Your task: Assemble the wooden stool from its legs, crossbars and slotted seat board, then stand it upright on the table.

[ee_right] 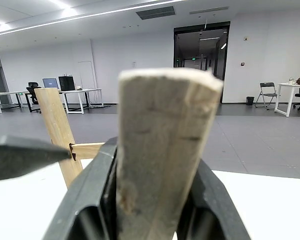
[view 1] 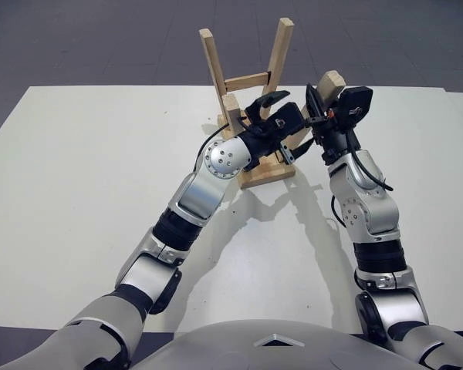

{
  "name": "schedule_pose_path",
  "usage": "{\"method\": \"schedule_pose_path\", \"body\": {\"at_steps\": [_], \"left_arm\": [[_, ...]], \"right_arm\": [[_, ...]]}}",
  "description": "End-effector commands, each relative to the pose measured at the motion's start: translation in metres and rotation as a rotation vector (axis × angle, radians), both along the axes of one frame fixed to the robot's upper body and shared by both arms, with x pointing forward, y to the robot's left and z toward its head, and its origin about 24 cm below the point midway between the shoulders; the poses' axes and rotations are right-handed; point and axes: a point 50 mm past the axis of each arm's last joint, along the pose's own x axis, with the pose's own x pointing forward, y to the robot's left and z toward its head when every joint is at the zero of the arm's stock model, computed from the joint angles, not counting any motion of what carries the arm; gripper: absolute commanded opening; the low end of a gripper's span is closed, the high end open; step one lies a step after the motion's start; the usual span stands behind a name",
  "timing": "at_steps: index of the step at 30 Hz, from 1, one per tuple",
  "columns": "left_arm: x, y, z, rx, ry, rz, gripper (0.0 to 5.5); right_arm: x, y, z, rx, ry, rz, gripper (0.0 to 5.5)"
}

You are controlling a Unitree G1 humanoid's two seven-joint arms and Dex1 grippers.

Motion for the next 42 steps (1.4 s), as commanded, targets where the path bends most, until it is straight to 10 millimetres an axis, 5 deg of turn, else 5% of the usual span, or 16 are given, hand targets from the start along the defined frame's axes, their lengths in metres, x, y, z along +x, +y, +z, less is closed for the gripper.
{"method": "schedule_pose_path", "body": {"at_steps": [1, 10, 15, 20, 24, 27, 32, 42], "left_arm": [[-0.058, -0.045, 0.080, -0.062, -0.324, -0.507, 5.40], [-0.060, 0.000, 0.099, -0.224, -0.097, -0.615, 5.40], [-0.057, 0.038, 0.139, -0.426, -0.164, -0.555, 5.40], [-0.031, 0.069, 0.140, -0.431, -0.193, -0.277, 5.40], [-0.001, 0.140, 0.162, -0.796, -0.334, 0.262, 5.40], [0.017, 0.182, 0.117, -0.789, -0.255, 0.675, 5.40], [0.020, 0.190, 0.055, -0.777, -0.056, 0.942, 5.40], [0.028, 0.168, 0.047, -0.746, -0.027, 0.929, 5.40]], "right_arm": [[-0.052, -0.021, -0.157, -0.250, 0.776, -0.041, 1.08], [-0.051, -0.021, -0.158, -0.241, 0.775, -0.047, 1.08], [-0.051, -0.023, -0.157, -0.243, 0.770, -0.050, 1.08], [-0.051, -0.025, -0.157, -0.248, 0.770, -0.052, 1.08], [-0.048, -0.027, -0.151, -0.227, 0.730, -0.064, 1.08], [-0.045, -0.025, -0.141, -0.188, 0.661, -0.058, 1.08], [-0.043, -0.025, -0.128, -0.140, 0.584, -0.030, 1.08], [-0.040, -0.029, -0.135, -0.182, 0.634, -0.040, 2.76]]}}
